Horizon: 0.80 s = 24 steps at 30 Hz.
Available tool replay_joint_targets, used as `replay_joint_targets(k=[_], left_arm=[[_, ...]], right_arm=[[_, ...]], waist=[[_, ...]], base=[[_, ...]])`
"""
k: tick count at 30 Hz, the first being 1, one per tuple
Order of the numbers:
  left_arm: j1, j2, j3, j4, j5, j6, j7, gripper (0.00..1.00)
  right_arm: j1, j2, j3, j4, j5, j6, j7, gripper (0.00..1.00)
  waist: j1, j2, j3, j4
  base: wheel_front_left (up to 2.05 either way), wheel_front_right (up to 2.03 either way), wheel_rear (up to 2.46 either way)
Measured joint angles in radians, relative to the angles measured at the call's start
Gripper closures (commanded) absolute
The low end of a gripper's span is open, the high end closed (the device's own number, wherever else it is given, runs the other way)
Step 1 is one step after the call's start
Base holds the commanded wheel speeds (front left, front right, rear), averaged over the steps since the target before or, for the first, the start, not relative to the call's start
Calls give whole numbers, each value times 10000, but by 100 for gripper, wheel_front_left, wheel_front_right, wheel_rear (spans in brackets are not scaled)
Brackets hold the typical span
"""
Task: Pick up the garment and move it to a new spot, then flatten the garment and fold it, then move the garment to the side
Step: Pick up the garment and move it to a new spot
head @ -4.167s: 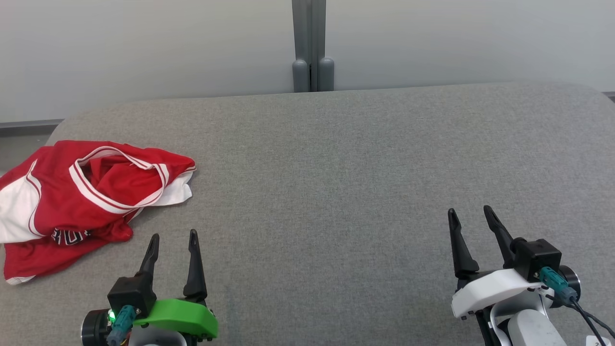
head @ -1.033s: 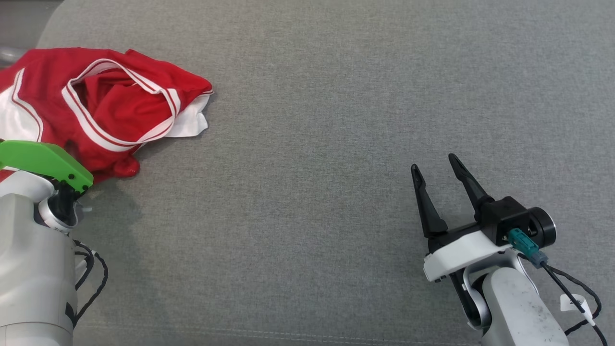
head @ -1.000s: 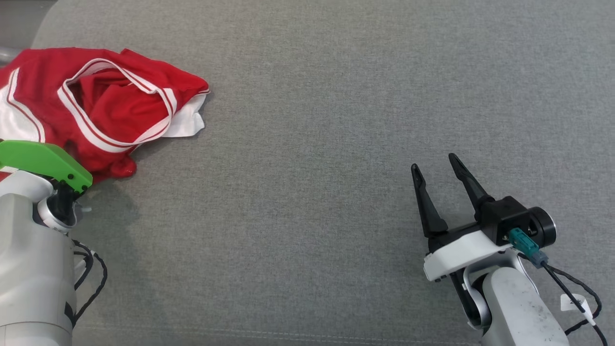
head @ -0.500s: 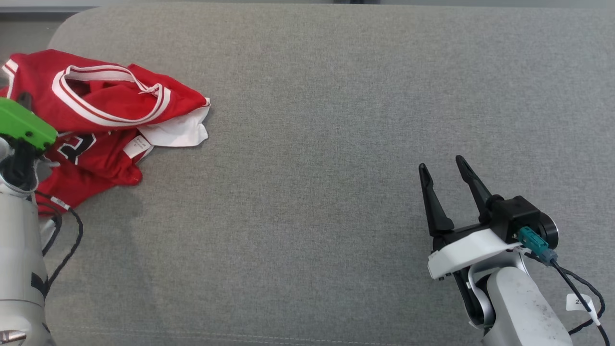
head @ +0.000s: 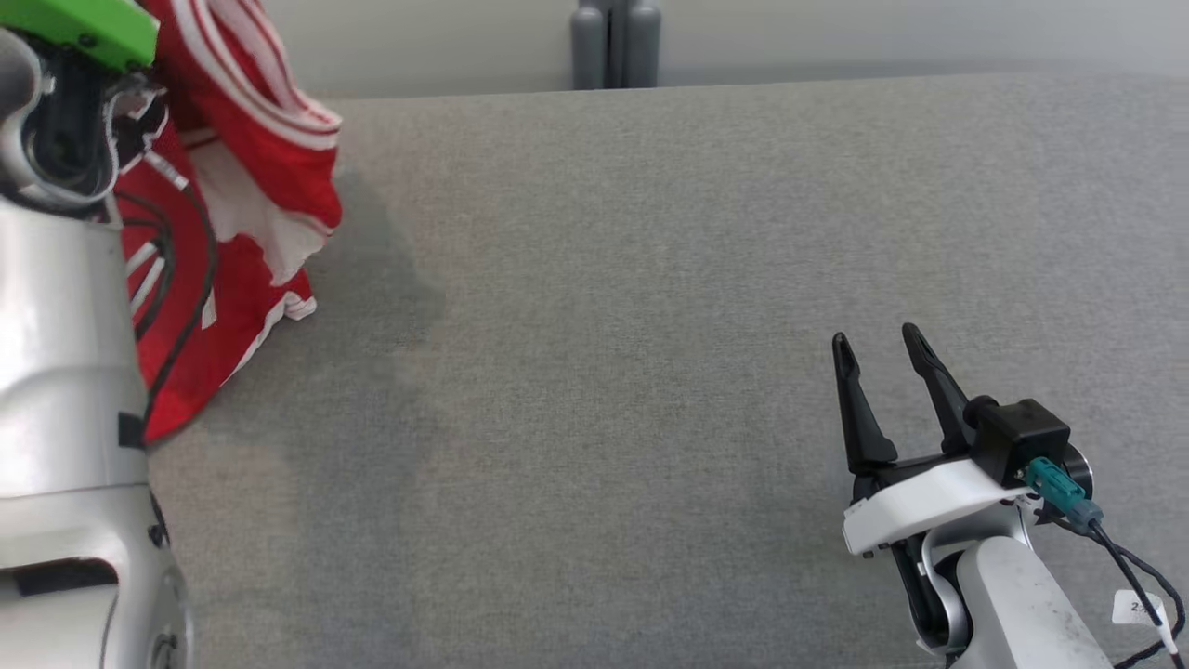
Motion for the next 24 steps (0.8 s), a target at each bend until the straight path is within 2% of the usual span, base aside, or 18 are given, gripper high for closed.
replay_joint_targets(k=[5, 8, 14, 17, 20, 24], left_arm=[[-435, -826, -688, -863, -144, -161, -17, 100], [-656, -1214, -1060, -1258, -587, -207, -6, 100], [-706, -1379, -2171, -1641, -1643, -190, -368, 100], [-656, -1409, -3076, -1672, -2351, 69, -713, 100], [-374, -1434, -3693, -1358, -2410, 297, -1012, 100], [527, -1427, -4044, -360, -2134, 497, -1473, 100]], right_arm=[[110, -4, -48, -23, 21, 0, 0, 0], [147, -2, 2, -36, 27, 0, 0, 0], [149, -6, 48, -73, 100, 0, 0, 0], [129, -8, 117, -121, 107, 0, 0, 0], [53, -8, 190, -215, 194, 0, 0, 0], [14, -10, 174, -278, 253, 0, 0, 0]], waist=[[0, 0, -194, -665], [0, 0, -275, -1142], [0, 1, -273, -2040], [0, 0, -180, -2449], [0, 0, -14, -2793], [0, 0, 347, -3083]], base=[[0, 0, 0], [0, 0, 0], [0, 0, 0], [0, 0, 0], [0, 0, 0], [0, 0, 0]])
